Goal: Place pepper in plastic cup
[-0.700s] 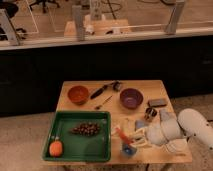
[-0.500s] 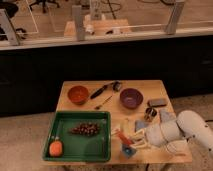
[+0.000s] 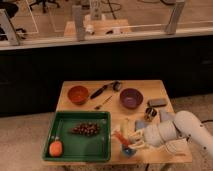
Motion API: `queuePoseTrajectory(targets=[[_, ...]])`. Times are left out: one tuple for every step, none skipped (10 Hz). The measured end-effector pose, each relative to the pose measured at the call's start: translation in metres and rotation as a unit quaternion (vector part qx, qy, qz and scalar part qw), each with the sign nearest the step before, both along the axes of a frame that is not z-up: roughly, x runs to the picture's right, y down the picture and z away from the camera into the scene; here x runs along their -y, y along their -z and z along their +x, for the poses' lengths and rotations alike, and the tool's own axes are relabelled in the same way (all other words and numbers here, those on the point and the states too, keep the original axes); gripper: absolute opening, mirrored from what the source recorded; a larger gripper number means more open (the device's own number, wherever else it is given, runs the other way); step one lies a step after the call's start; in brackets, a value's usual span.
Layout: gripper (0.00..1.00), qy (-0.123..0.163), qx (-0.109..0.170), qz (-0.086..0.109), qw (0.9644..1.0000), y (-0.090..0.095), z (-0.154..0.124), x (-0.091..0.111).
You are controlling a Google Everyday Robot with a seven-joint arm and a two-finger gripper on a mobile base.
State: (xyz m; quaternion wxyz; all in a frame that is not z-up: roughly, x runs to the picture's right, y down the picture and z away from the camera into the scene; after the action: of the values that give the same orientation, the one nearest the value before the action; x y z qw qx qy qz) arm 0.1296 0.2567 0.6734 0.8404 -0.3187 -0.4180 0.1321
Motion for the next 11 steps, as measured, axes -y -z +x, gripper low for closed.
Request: queuePoseTrajectory(targets=[[0.0, 0.0, 0.001, -0.001, 1.0, -0.0018, 0.0001, -0.0017], [0.0, 0.0, 0.001, -0.003, 1.0, -0.0034, 0.0004, -0.0032], [0.0, 0.0, 0.002, -0.003, 1.0, -0.0048, 0.0008, -0.0042], [0.0, 0.001, 0.002, -0.004, 1.0, -0.0054, 0.001, -0.0046], [0.0, 0.001, 0.002, -0.004, 1.0, -0.0059, 0.0017, -0.005], [0.0, -0.001, 0.001, -0.004, 1.0, -0.0061, 0.0033, -0.0042], [0.0, -0.003, 0.001, -0.004, 1.0, -0.0059, 0.005, -0.0042], [0.0, -0.005, 0.002, -0.004, 1.0, -0.0056, 0.006, -0.0042], [0.0, -0.007, 0.003, -0.004, 1.0, -0.0052, 0.007, -0.0046], [0.0, -0.009, 0.005, -0.005, 0.9999, -0.0046, 0.0078, -0.0056], [0.0, -0.011, 0.005, -0.006, 0.9999, -0.0042, 0.0086, -0.0063]])
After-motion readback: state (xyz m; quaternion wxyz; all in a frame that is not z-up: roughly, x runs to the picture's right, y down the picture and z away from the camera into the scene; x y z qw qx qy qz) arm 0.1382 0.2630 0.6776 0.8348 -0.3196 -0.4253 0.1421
